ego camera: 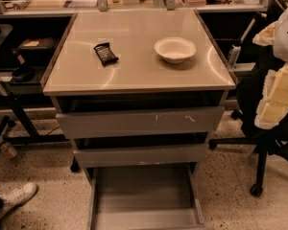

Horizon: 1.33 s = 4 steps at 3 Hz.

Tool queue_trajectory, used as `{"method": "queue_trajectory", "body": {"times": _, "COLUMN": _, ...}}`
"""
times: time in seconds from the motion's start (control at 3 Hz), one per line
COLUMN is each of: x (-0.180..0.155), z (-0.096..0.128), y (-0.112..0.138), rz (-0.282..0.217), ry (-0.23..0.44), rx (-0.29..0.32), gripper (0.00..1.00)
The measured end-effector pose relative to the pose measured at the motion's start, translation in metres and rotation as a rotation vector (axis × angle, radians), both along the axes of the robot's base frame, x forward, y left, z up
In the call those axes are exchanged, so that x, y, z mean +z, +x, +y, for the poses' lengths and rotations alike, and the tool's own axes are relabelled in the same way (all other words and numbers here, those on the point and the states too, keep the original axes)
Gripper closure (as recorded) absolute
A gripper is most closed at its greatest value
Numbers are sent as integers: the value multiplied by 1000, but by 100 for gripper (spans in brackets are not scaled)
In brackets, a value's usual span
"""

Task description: Place rxbar chocolate into bottom drawer

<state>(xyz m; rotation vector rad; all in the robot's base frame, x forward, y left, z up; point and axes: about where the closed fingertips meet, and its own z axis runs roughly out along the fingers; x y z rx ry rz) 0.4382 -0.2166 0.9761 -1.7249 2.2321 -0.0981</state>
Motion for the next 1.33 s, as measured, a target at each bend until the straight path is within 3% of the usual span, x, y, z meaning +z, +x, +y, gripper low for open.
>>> {"method": "queue_trajectory", "body": {"times": 0.33, "x": 6, "z": 26, "y": 23, "rz": 5, "ry": -35, "rx": 40, "gripper": 0}}
{"method": "queue_trajectory", "body": {"times": 1.0, "x": 8, "z": 32, "y": 28, "rz": -15, "ry": -18, "rx": 47, "gripper": 0}}
{"method": "queue_trajectory", "body": {"times": 1.33, "x": 19, "z": 70, "y": 63, "rz": -53, "ry": 68, "rx": 61, "gripper": 0}}
